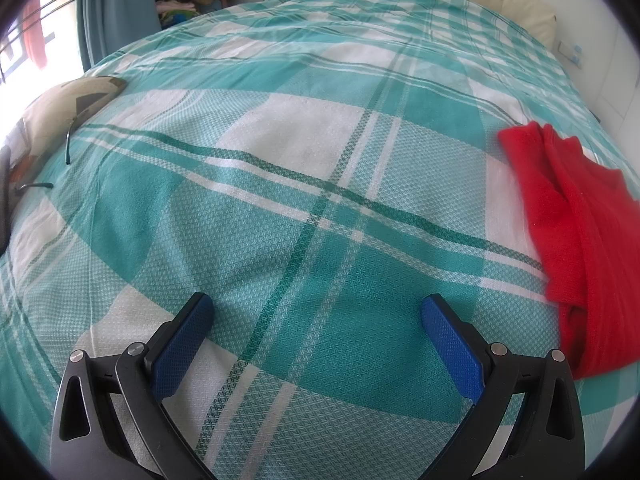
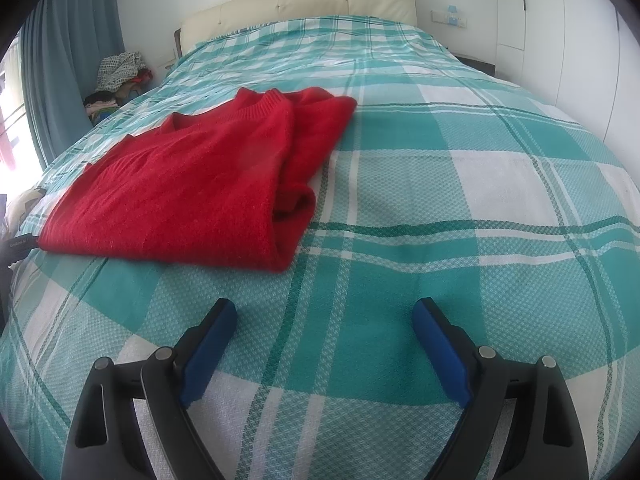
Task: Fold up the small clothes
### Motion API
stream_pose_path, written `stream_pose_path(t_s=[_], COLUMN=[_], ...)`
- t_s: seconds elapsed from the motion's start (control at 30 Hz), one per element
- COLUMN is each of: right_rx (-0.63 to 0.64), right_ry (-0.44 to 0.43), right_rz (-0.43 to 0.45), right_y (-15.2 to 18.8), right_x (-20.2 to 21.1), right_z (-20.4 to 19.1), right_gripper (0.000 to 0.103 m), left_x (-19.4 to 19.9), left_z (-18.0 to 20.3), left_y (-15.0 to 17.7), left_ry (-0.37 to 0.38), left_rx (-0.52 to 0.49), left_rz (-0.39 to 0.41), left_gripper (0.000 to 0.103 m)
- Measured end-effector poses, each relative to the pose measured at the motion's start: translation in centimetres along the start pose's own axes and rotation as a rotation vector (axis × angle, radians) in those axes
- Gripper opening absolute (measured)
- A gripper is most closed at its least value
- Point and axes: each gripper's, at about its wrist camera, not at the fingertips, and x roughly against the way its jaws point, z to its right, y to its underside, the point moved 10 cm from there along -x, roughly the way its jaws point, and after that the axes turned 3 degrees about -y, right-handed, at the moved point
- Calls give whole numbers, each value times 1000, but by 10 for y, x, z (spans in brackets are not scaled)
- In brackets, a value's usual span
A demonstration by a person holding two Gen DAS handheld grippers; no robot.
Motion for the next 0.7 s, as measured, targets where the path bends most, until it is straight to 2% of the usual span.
stream_pose_path(t_s=[0.7], right_rx=[-10], right_ry=[-19], right_rz=[4], right_y=[-1], right_x=[1], right_z=[1], right_gripper=[91], left_x=[0], left_z=[0], left_y=[0], left_ry=[-1], left_rx=[0], left_rz=[-1], left_gripper=[103])
